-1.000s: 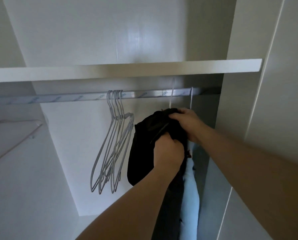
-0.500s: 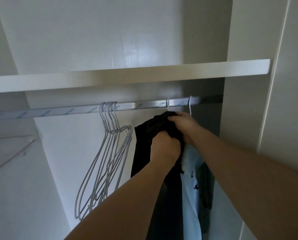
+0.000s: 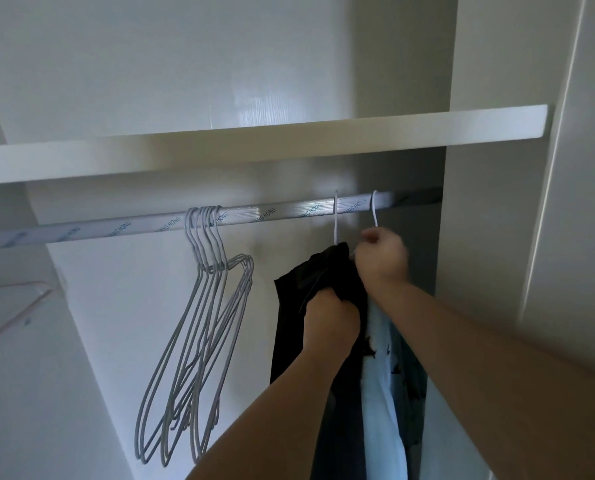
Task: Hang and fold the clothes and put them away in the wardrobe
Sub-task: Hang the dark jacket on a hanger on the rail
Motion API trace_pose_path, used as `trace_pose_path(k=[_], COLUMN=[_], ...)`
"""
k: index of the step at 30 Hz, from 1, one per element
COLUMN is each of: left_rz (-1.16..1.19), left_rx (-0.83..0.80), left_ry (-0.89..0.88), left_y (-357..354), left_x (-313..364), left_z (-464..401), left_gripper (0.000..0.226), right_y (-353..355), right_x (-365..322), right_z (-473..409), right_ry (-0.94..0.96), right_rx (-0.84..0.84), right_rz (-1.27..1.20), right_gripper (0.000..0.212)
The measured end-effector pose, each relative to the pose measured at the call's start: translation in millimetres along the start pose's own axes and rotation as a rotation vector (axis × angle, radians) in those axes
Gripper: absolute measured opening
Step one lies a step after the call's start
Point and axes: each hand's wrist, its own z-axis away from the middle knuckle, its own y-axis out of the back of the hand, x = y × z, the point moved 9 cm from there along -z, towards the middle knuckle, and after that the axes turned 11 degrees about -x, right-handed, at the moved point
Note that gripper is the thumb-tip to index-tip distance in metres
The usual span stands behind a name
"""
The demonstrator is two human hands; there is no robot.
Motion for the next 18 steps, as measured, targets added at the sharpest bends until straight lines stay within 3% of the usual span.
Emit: trace_pose_path(k=[3, 6, 8, 10, 14, 18], left_rz=[0.022, 0.06, 0.07, 0.076, 0.062, 0.014], left_rx=[0.003, 0.022, 0.022, 0.016, -0.026, -0.073], left_ry=[-0.016, -0.015, -0.006, 0.006, 0.002, -0.019], left_y=[-3, -1, 0, 0, -16, -32], left_x=[1, 0, -3, -4, 4, 12], left_z=[-3, -1, -3, -5, -8, -11], left_gripper=[0.019, 0.021, 0.024, 0.025, 0.027, 0.028], right_y=[20, 14, 9, 4, 5, 9], right_x=[13, 46, 62, 71, 88, 90], right_z=[27, 44, 51, 57, 68, 78], right_ry=[-0.013, -0.133, -0.175, -0.194, -0.308, -0.309], right_rx=[0.129, -0.021, -0.091, -0.155, -0.223, -0.233], right_rz=[0.142, 0.209, 0.245, 0.333, 0.363, 0.33], right_gripper=[0.043, 0.079, 0.087, 0.081, 0.046, 0.037])
